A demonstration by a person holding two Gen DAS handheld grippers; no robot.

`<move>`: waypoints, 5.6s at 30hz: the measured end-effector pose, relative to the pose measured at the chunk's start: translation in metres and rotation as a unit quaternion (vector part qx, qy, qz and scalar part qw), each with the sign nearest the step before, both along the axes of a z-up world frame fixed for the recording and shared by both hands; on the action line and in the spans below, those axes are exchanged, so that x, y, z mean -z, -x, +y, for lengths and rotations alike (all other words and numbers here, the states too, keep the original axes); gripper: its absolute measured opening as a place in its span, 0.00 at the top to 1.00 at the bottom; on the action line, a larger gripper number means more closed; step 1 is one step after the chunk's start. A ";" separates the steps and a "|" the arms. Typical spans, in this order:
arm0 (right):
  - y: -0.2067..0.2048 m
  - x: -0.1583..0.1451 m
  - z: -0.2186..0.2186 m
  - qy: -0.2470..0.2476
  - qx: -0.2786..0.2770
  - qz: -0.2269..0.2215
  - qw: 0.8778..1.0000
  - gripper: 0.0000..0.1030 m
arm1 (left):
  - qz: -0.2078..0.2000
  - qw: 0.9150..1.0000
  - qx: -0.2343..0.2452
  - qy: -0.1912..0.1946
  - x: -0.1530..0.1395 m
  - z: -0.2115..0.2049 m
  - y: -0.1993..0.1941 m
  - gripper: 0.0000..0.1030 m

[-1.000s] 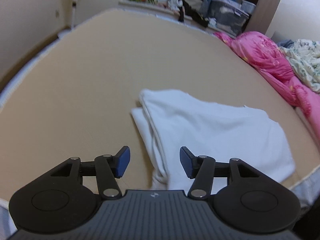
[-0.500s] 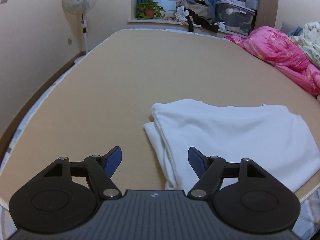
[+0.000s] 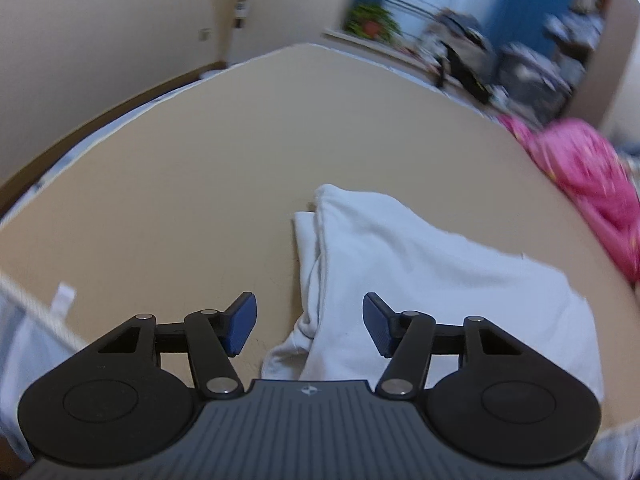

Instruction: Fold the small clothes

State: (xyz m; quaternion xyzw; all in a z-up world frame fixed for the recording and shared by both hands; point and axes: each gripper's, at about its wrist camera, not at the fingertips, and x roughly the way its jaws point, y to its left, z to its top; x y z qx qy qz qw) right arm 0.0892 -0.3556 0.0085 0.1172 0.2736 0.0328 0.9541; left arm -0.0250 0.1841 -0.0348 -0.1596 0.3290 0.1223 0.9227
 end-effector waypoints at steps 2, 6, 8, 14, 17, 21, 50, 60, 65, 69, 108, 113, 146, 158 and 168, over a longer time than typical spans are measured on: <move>-0.001 -0.001 0.001 -0.005 -0.003 0.000 1.000 0.46 | -0.015 0.999 -0.032 0.023 0.008 0.005 0.010 0.37; -0.002 -0.003 0.001 -0.015 -0.009 -0.004 1.000 0.46 | -0.008 0.992 -0.079 0.096 0.033 0.021 0.030 0.37; -0.003 -0.004 0.002 -0.017 -0.012 -0.005 1.000 0.46 | 0.010 0.988 -0.083 0.131 0.043 0.029 0.030 0.37; -0.005 -0.003 0.005 -0.018 -0.012 0.000 1.000 0.46 | 0.030 0.981 -0.077 0.178 0.060 0.031 0.030 0.36; -0.006 -0.003 0.007 -0.016 -0.013 0.000 1.000 0.46 | 0.032 0.984 -0.063 0.161 0.061 0.022 0.026 0.34; -0.006 -0.002 0.010 -0.009 -0.015 0.004 1.000 0.46 | 0.038 0.987 -0.054 0.147 0.065 0.011 0.023 0.35; -0.008 0.002 0.018 0.004 -0.005 0.018 1.000 0.46 | -0.008 0.966 -0.088 0.244 0.080 0.014 0.007 0.51; -0.008 -0.001 0.010 -0.014 -0.007 0.014 1.000 0.46 | -0.021 0.967 -0.107 0.230 0.082 0.016 -0.003 0.60; -0.007 0.000 0.004 -0.024 -0.011 0.014 1.000 0.46 | -0.021 0.973 -0.106 0.205 0.078 0.013 -0.005 0.84; -0.009 -0.001 -0.002 -0.039 -0.008 0.021 0.999 0.46 | 0.001 0.989 -0.085 0.122 0.052 -0.006 -0.015 0.89; -0.036 0.033 0.034 -0.098 -0.099 0.147 0.979 0.46 | -0.027 0.944 0.318 -0.079 -0.010 -0.092 -0.036 0.43; -0.044 0.058 0.052 -0.069 -0.099 0.218 0.968 0.46 | -0.044 0.956 0.279 -0.082 -0.008 -0.086 -0.031 0.43; -0.033 0.033 0.029 -0.080 -0.112 0.141 0.980 0.48 | -0.046 0.931 0.361 -0.001 0.011 -0.147 -0.068 0.41; -0.073 0.051 0.020 -0.146 -0.062 0.178 0.971 0.31 | 0.066 0.907 0.414 -0.034 0.047 -0.181 -0.087 0.69; -0.096 0.077 0.022 -0.191 -0.041 0.214 0.957 0.25 | 0.030 0.945 0.290 0.151 0.029 -0.129 -0.168 0.23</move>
